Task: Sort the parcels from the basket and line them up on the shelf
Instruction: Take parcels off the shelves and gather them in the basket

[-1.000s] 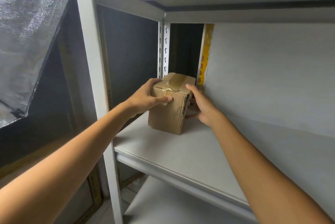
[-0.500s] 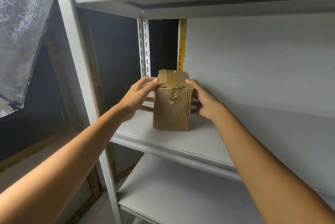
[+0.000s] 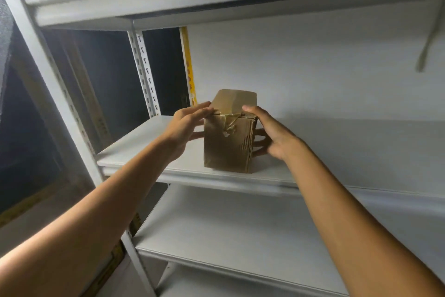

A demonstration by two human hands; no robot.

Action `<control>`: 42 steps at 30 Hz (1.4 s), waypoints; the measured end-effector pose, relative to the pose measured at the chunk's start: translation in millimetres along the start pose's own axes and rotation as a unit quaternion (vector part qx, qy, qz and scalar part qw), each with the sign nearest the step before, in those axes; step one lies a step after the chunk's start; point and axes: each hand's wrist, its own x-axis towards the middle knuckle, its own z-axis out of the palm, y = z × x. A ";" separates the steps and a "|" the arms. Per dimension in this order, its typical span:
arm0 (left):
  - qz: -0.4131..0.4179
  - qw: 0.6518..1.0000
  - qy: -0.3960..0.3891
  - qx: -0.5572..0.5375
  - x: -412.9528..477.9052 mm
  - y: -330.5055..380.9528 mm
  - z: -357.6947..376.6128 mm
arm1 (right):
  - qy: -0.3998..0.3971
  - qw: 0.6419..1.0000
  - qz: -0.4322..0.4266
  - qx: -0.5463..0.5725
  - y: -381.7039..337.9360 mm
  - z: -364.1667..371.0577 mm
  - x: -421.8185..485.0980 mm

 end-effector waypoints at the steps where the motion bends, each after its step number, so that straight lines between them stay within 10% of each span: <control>1: 0.014 1.000 0.003 -0.009 1.8 2.0 10.3 | 0.008 1.000 -0.004 0.012 0.7 -8.2 -7.0; 27: -0.132 0.960 -0.244 -0.030 65.3 2.3 106.8 | 0.174 0.983 0.029 0.055 -24.7 -96.9 -34.3; 42: 0.062 0.941 -0.330 -0.044 64.8 9.6 138.2 | 0.259 0.966 -0.011 0.006 -22.3 -110.1 -88.4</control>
